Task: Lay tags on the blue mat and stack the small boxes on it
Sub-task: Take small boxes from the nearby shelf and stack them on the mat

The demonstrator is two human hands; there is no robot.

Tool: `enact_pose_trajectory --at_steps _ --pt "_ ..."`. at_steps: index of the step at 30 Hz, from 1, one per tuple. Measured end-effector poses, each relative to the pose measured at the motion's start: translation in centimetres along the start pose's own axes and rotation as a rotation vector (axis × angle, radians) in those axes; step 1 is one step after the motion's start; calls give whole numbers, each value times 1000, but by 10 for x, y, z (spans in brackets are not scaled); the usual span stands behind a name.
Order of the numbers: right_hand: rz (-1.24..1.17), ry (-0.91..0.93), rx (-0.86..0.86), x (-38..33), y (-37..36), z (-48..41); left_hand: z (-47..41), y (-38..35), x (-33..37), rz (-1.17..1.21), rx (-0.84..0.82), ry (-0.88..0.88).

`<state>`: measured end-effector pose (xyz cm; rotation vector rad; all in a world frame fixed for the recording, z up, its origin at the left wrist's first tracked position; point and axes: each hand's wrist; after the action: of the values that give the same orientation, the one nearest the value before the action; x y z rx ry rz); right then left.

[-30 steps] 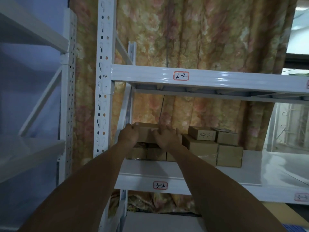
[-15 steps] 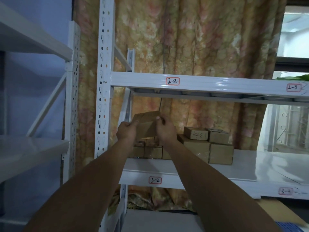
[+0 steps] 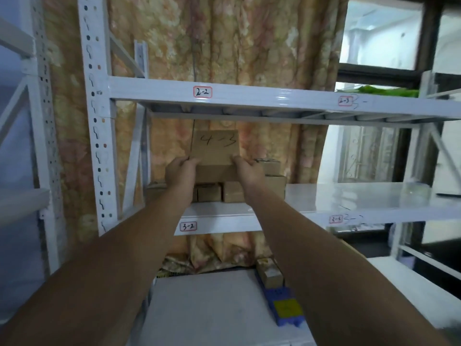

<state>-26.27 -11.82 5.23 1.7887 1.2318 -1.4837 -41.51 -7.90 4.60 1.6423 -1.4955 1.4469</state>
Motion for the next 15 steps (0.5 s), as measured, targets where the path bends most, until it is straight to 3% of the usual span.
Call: enact_pose_trajectory --at_steps 9,15 --pt "119 22 279 -3 109 65 101 -41 -9 -100 -190 36" --pt "327 -24 344 -6 191 91 153 -76 -31 -225 -353 92"
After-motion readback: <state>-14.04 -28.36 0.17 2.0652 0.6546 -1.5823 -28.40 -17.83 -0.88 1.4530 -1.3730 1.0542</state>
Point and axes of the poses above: each hand's wrist, its own z-axis away from the middle knuckle, its own y-axis out of the back of the hand, x = y × z, and after that the axes turned 6 degrees about x, right-handed
